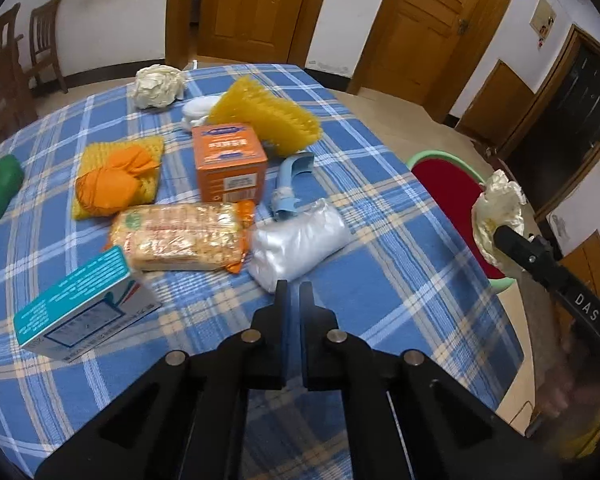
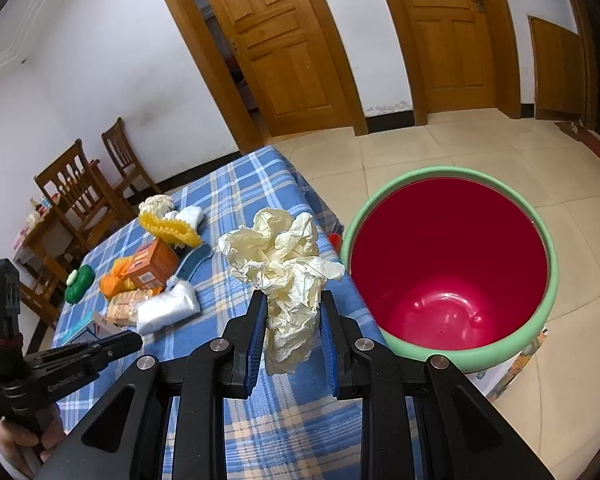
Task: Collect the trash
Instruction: 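Carry the tissue with the right tool while the left tool grasps the white plastic bag, then move both tools over the red bin and open both grippers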
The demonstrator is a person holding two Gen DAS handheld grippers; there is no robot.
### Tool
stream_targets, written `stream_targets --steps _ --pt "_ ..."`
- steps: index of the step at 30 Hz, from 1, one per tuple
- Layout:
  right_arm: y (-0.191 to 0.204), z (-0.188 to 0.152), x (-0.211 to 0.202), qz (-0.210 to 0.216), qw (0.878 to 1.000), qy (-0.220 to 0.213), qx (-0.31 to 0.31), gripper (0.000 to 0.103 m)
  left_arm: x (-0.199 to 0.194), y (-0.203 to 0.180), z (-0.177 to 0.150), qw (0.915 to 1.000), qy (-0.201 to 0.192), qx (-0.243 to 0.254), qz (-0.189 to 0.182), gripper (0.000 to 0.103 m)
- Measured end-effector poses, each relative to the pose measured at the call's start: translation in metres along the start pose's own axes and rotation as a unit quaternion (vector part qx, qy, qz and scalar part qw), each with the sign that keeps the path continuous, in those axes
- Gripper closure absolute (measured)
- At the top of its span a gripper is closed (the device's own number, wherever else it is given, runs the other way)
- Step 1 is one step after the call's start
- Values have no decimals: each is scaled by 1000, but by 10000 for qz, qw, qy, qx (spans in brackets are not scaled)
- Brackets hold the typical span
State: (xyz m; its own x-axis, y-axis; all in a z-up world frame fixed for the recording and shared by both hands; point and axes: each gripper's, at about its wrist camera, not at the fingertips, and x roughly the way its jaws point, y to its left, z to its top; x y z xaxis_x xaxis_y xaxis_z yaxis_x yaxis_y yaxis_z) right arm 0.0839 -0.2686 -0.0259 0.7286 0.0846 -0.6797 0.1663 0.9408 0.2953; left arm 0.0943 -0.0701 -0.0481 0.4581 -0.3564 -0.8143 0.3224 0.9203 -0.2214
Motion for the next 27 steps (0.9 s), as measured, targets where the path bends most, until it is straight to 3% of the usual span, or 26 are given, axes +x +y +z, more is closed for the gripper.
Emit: stream_targets --steps 5,7,9,10,17,24,27 --pt "-9 1 -5 -52 9999 -59 72 77 -2 -8 2 9999 3 100 30 98" --pt "-13 2 -6 -72 9999 -75 121 77 -3 -11 4 9998 -33 195 99 88" --pt "-17 2 -7 -80 9998 -87 167 77 -5 -14 7 9993 -104 282 208 69" --pt "-19 2 -7 -83 9998 -91 185 77 -6 -15 9 9990 -130 328 260 67" --pt "-27 4 -11 -124 9995 -130 274 77 17 -24 26 9958 -12 777 485 56" --pt "-37 4 -14 -231 9989 -171 361 77 40 -20 32 9957 170 725 559 55" --pt "-40 4 -13 -242 9988 -158 394 77 45 -22 32 9961 137 689 537 45"
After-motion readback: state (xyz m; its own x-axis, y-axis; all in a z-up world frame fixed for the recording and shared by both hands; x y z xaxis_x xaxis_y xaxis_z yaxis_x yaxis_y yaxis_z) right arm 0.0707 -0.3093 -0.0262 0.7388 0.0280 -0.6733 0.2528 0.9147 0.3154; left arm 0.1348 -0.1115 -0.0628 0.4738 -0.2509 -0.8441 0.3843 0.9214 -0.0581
